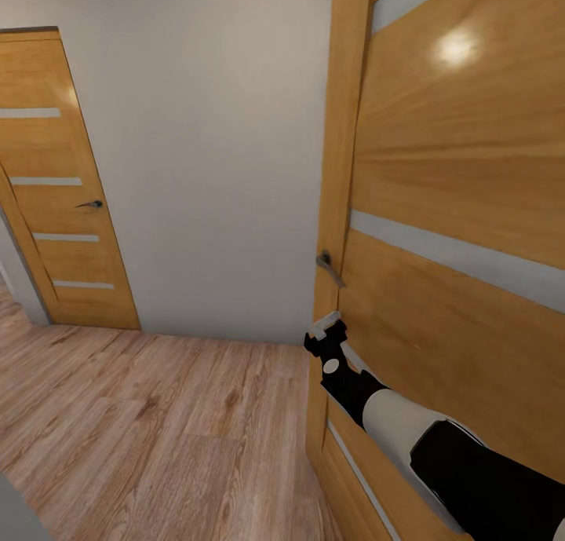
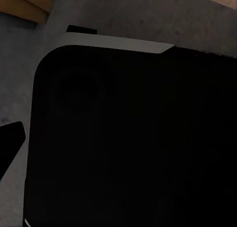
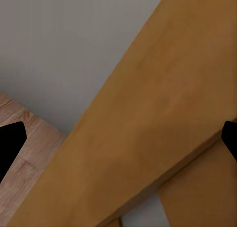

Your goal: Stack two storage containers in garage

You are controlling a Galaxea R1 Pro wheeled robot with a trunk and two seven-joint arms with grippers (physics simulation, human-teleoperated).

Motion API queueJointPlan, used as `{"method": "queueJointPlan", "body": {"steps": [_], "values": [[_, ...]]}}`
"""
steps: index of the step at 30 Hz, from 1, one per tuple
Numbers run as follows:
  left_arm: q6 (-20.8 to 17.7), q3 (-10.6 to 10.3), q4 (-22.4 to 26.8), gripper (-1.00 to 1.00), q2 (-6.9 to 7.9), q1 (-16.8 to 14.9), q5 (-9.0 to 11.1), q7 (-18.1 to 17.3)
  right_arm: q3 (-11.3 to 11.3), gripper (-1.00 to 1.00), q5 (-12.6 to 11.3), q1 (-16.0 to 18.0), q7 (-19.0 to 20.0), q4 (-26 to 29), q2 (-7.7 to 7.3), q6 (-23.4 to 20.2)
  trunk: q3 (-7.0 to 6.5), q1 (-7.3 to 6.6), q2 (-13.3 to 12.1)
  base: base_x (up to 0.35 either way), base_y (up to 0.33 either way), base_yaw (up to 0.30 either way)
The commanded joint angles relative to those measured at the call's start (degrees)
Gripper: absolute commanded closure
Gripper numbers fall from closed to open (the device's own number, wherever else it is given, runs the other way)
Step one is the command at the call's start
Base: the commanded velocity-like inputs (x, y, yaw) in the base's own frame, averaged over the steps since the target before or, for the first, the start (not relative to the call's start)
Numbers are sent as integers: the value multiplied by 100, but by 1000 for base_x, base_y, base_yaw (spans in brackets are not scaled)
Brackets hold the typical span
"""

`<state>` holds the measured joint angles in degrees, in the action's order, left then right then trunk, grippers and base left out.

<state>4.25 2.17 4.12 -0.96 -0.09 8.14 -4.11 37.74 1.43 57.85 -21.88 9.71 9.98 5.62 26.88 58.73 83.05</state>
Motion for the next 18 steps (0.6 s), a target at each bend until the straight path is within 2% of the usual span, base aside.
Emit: {"method": "queueJointPlan", "body": {"steps": [1,18], "values": [[10,20,1,-100,0,0,48,-29,-56,-100,15,7,-45,-13,2,15,5,0,3,0,0,0],[6,20,1,-100,0,0,45,-29,-56,-100,15,7,-45,-22,2,18,5,0,3,0,-39,0]]}}
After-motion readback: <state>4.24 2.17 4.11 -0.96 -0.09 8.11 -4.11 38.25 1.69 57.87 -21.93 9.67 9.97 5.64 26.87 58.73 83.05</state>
